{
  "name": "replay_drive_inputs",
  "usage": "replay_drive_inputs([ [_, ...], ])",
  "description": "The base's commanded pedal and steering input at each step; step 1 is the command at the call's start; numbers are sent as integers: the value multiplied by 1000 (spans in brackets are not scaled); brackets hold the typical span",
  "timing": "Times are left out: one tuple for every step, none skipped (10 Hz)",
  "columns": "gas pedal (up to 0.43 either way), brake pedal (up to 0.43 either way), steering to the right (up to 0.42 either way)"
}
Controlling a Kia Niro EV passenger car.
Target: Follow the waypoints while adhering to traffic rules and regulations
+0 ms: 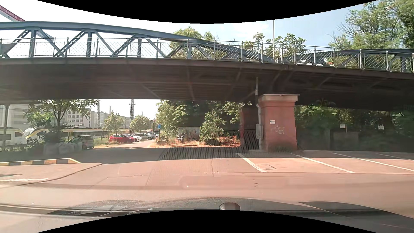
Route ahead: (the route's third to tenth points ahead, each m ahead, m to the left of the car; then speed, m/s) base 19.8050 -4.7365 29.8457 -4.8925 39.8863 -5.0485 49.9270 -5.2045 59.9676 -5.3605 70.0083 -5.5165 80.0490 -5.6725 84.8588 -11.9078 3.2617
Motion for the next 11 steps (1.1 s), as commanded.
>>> replay_drive_inputs([
  [28, 0, -50],
  [28, 0, -56],
  [39, 0, -64],
  [39, 0, -71],
  [39, 0, -80],
  [47, 0, -88],
  [47, 0, -105],
  [47, 0, -115],
  [47, 0, -124],
  [47, 0, -135],
  [47, 0, -148],
])
